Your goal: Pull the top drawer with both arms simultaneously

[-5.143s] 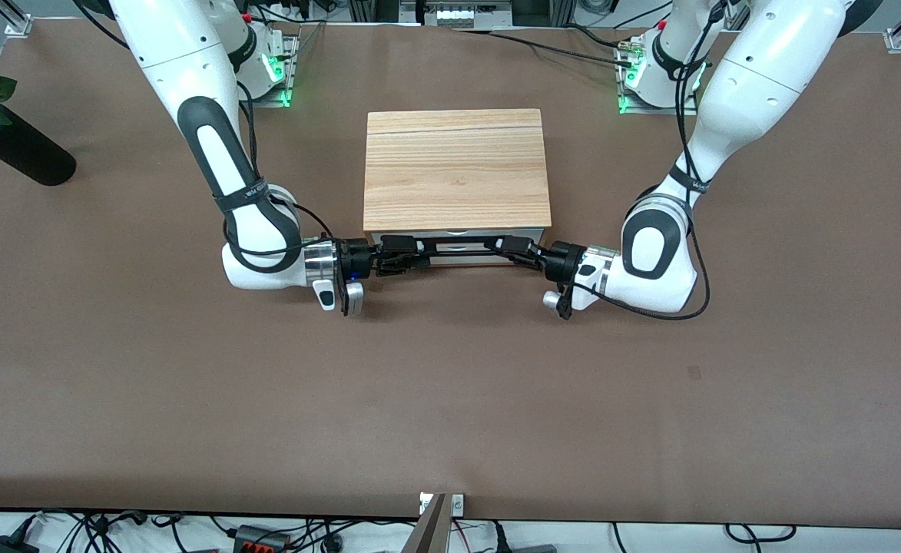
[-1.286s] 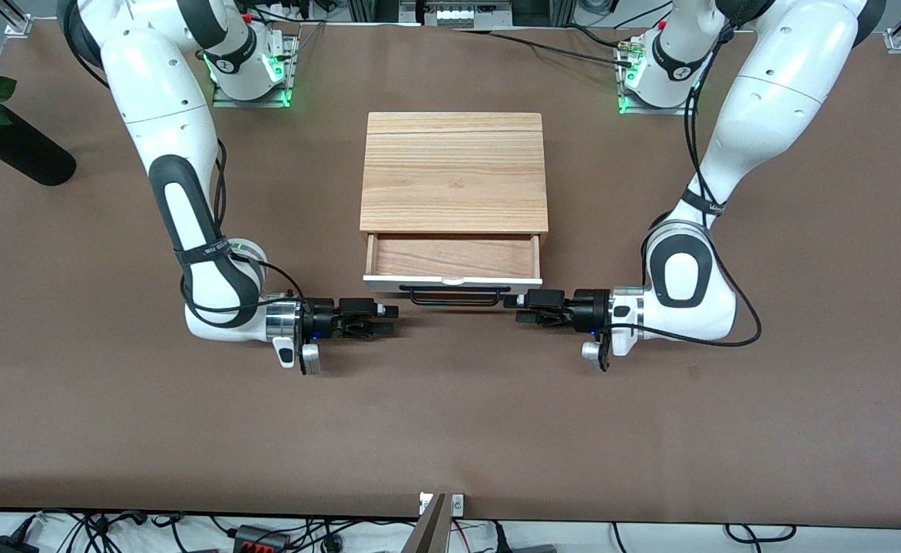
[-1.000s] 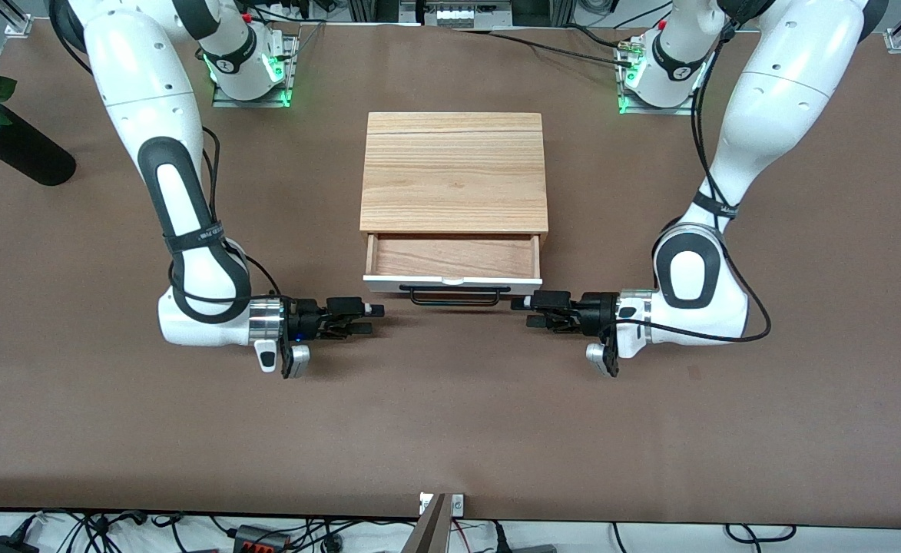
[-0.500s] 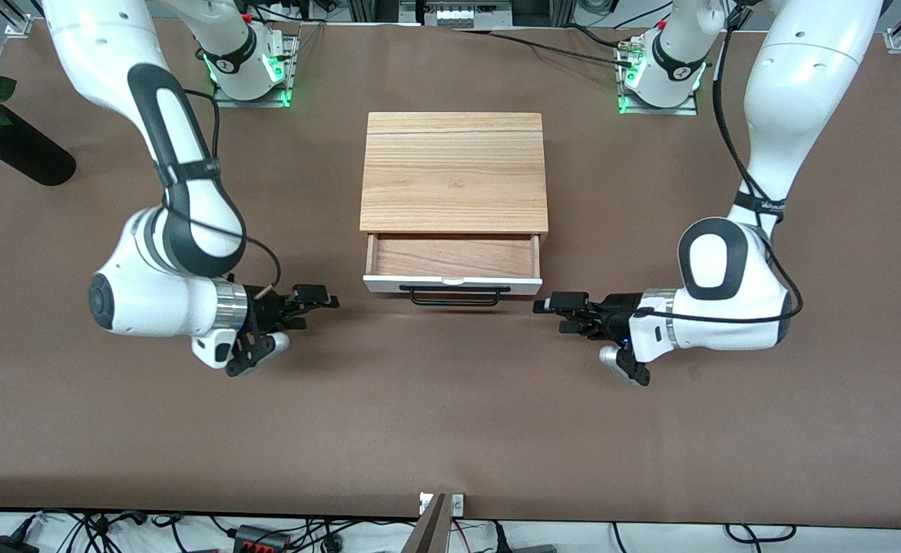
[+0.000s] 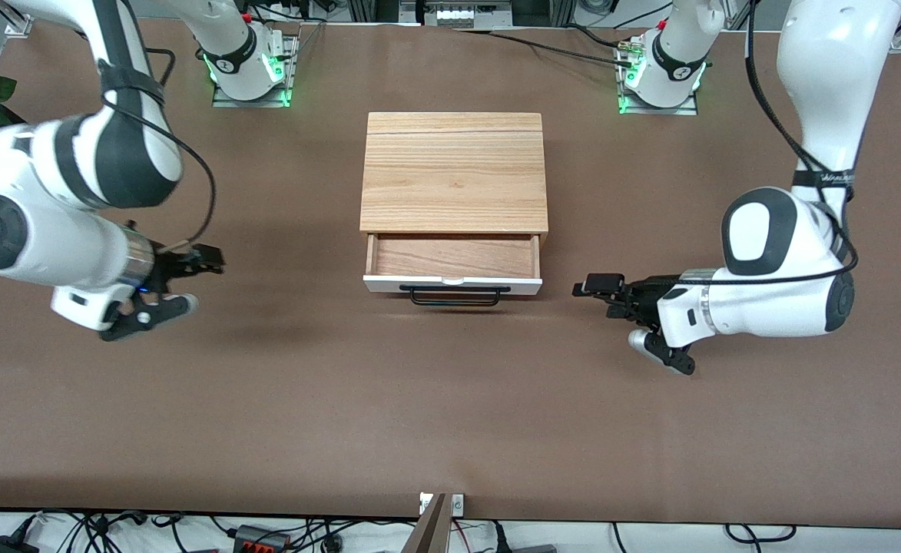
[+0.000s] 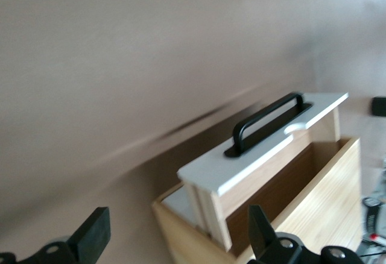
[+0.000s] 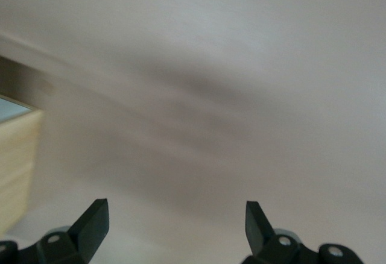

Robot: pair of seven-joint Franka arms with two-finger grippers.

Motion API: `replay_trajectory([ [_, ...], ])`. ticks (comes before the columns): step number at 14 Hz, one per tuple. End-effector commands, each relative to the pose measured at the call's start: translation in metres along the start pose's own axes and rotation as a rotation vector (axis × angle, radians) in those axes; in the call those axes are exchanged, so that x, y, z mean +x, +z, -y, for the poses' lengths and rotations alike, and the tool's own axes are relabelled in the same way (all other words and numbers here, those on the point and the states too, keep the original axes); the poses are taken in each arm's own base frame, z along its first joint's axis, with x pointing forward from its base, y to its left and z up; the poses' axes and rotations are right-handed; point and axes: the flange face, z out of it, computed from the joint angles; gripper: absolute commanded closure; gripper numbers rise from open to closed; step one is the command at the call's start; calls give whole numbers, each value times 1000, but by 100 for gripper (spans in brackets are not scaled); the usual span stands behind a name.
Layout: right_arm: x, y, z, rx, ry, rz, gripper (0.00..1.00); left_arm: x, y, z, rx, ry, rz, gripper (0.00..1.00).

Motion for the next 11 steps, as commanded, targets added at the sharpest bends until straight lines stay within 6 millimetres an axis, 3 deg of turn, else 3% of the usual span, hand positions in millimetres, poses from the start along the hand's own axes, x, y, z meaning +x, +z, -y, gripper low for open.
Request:
replay_trajectory([
  [1,-46,-44,-24,-46,69,36,0,-10,-35,-12,81,8,23,0],
  [2,-57,-62,-29,-48,80,21,0,-12,-41,-12,96,11,46,0],
  [5,-91,-88,-41,-39,117,21,0,-17,-59,-19,164,13,82,0],
  [7,-120,-85,-54,-4,168,17,0,-22,-71,-22,210,20,86,0],
  [11,-147,-70,-50,-14,259,-119,0,-40,-98,-37,304,2,104,0],
])
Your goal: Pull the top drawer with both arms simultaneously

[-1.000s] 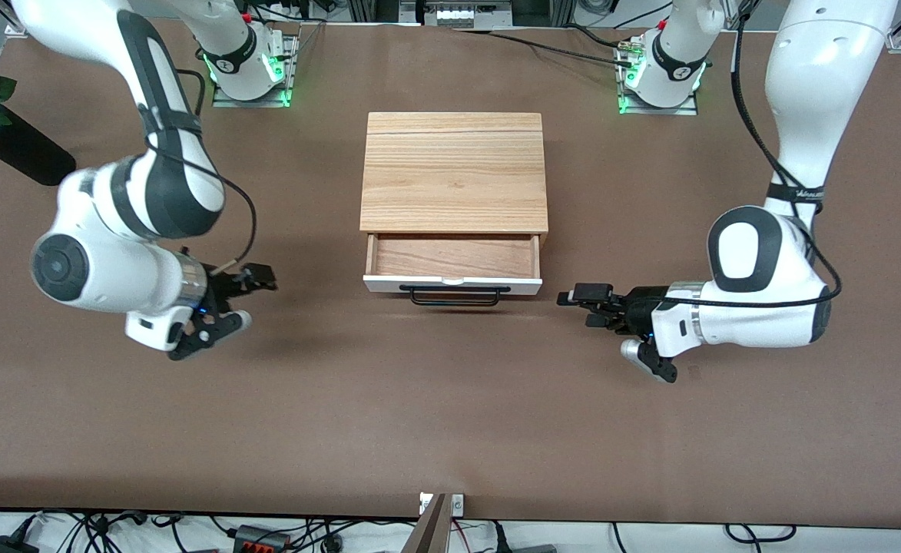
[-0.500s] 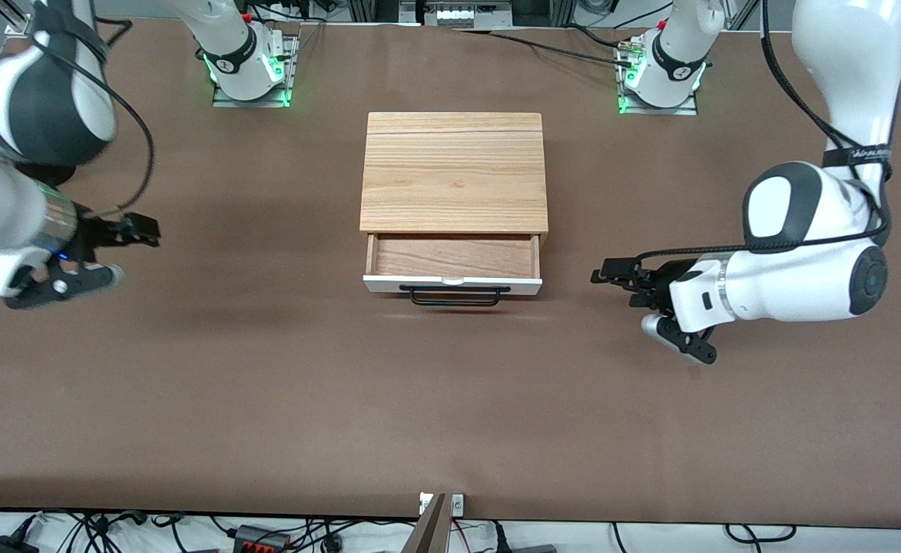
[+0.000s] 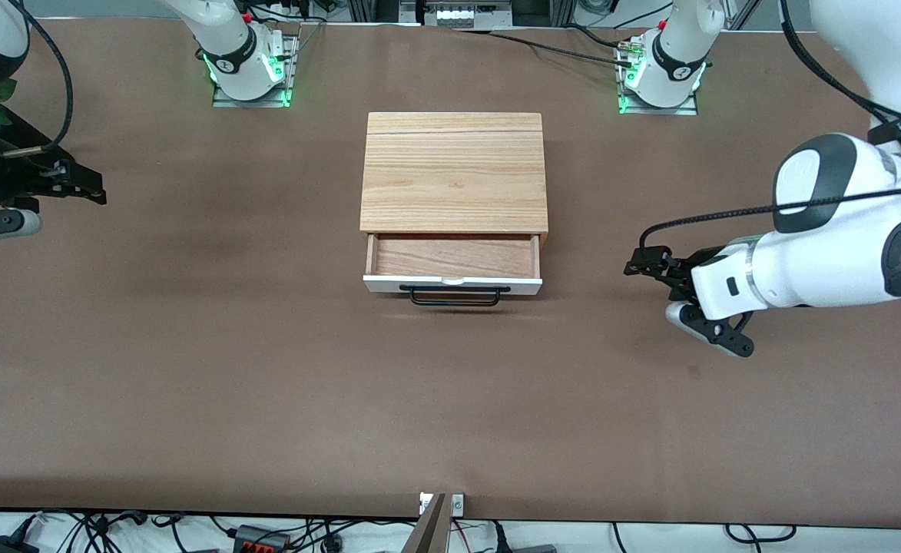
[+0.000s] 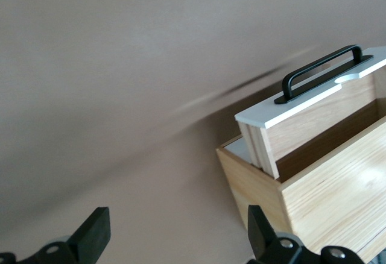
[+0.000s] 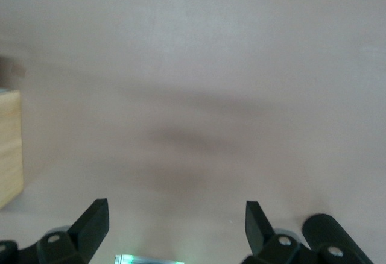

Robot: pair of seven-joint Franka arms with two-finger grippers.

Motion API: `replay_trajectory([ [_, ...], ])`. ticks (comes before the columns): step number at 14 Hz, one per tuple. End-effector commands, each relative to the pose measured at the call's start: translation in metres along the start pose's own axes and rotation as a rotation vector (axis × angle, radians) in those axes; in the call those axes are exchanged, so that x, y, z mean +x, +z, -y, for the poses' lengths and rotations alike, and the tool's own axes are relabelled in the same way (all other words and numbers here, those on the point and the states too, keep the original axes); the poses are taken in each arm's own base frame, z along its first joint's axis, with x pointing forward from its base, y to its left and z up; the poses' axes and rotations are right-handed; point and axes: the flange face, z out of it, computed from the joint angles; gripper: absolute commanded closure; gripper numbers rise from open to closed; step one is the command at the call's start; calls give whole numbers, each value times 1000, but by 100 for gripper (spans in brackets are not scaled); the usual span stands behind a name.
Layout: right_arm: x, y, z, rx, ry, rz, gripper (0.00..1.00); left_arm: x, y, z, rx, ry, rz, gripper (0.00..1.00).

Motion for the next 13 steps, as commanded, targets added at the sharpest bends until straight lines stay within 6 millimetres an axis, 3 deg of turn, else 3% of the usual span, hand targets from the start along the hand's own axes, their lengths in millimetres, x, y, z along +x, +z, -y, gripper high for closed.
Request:
replay_trajectory([
  [1,-32,13,5,-4,86,-50,0,-20,-24,-11,59,-51,35,0],
  [4,-41,3,-5,40,131,-50,0,-37,-48,-20,161,-122,31,0],
  [6,-33,-28,-10,20,126,-102,0,-45,-60,-22,207,-166,22,0],
  [7,-22,-25,-5,-3,119,-74,0,-46,-63,-20,209,-201,14,0],
  [13,-27,-29,1,-7,191,-13,0,-70,-96,-28,308,-429,-31,0],
])
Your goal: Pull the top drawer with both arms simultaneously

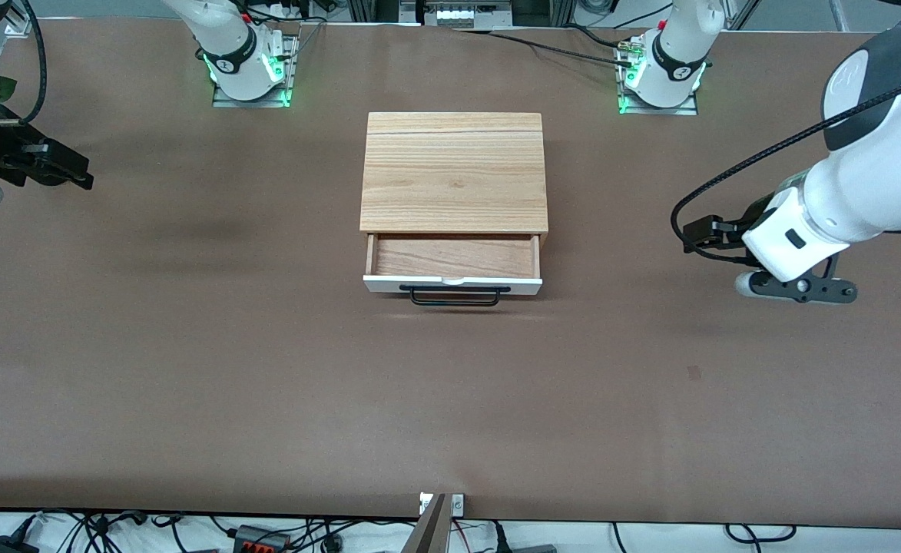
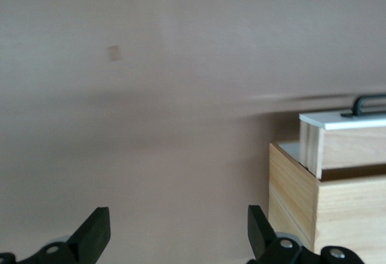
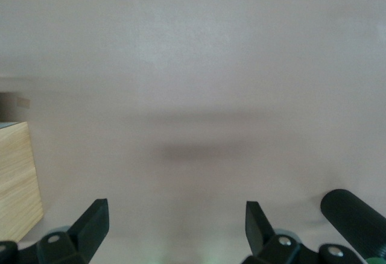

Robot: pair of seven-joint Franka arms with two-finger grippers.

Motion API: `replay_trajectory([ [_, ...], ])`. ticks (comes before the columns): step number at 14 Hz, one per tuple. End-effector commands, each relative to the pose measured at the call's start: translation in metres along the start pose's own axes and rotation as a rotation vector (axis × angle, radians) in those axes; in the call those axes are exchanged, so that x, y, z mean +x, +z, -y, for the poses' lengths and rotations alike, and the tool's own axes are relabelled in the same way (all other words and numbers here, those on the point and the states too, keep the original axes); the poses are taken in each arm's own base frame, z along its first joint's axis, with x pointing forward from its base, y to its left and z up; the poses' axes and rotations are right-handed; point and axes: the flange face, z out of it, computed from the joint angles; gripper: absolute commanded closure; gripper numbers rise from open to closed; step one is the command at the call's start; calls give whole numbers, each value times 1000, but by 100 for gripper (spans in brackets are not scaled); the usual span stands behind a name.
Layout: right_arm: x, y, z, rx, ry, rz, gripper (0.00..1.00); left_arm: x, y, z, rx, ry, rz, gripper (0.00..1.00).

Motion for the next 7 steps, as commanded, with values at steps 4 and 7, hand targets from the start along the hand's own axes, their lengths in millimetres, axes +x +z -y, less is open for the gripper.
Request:
replay_trajectory([
  [4,2,-3,4,16,26,14,0,-54,-23,6,64,-65,-10,0],
  [7,2,-2,4,18,26,16,0,-78,-12,3,74,-60,-71,0],
])
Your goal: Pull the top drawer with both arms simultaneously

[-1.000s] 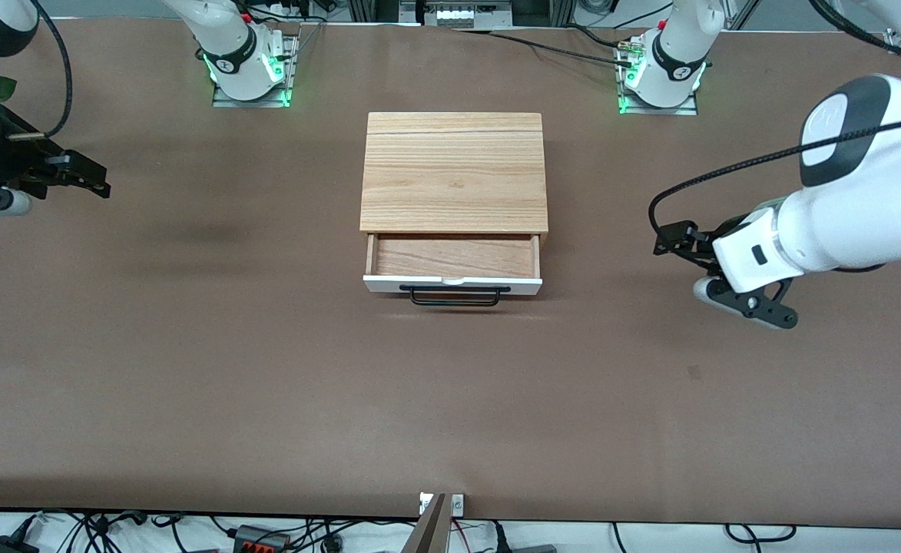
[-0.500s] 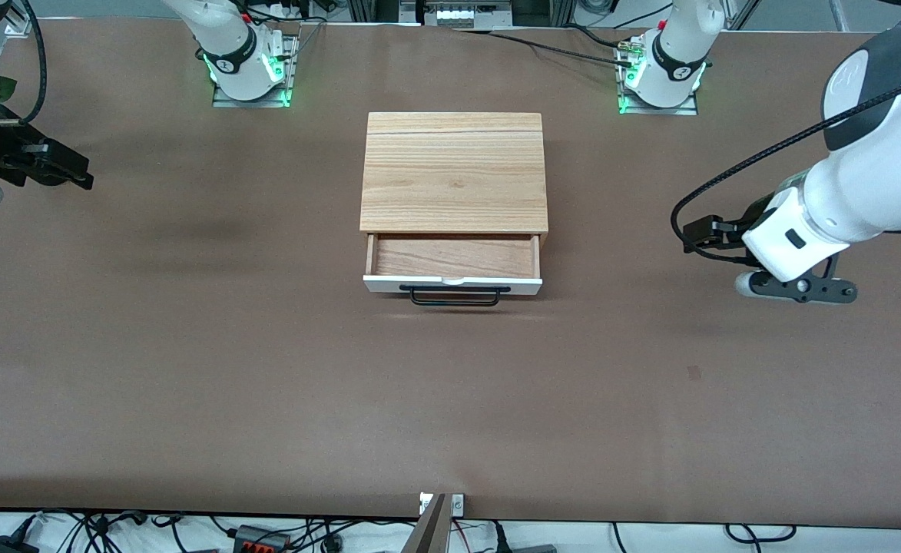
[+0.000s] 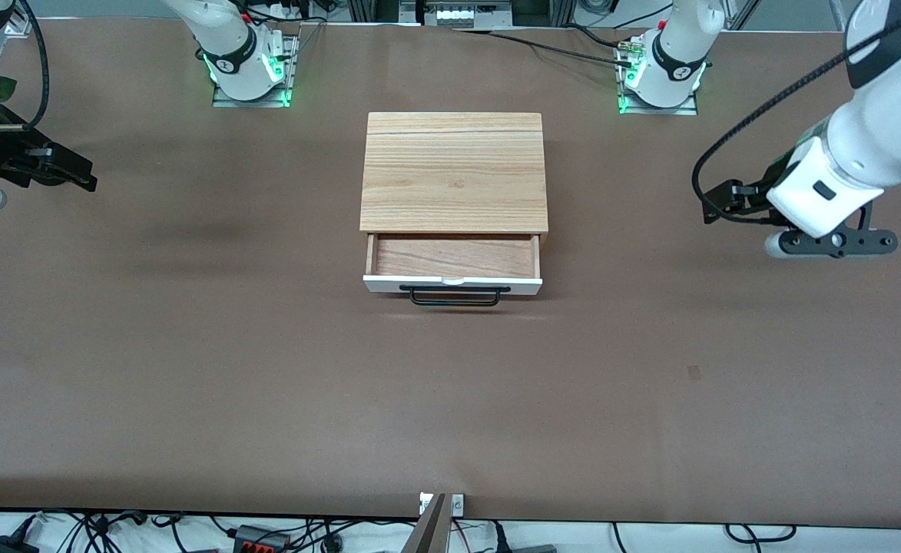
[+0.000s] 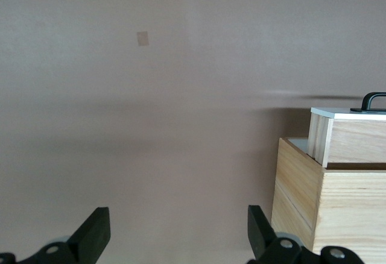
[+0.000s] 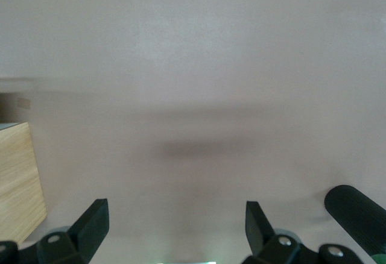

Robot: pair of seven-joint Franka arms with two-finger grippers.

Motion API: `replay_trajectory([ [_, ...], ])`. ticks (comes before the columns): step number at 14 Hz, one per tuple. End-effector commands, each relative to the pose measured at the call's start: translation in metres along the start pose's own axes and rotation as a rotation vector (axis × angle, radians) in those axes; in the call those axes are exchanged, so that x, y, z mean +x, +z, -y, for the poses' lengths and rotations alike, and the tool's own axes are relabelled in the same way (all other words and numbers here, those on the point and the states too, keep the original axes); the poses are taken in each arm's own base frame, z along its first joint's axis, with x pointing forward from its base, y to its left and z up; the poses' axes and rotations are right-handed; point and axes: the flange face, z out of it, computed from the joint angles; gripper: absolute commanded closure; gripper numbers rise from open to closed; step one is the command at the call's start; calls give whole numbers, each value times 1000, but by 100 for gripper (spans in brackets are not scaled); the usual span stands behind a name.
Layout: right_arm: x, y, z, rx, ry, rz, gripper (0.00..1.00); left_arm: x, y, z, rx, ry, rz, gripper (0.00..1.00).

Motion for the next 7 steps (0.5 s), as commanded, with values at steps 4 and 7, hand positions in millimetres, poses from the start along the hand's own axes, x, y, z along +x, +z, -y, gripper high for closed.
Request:
replay_trajectory([
  [4,0,-5,3,13,15,14,0,-46,11,3,43,-13,-49,0],
  [7,0,-4,3,11,15,15,0,-50,17,4,45,-13,-51,0],
])
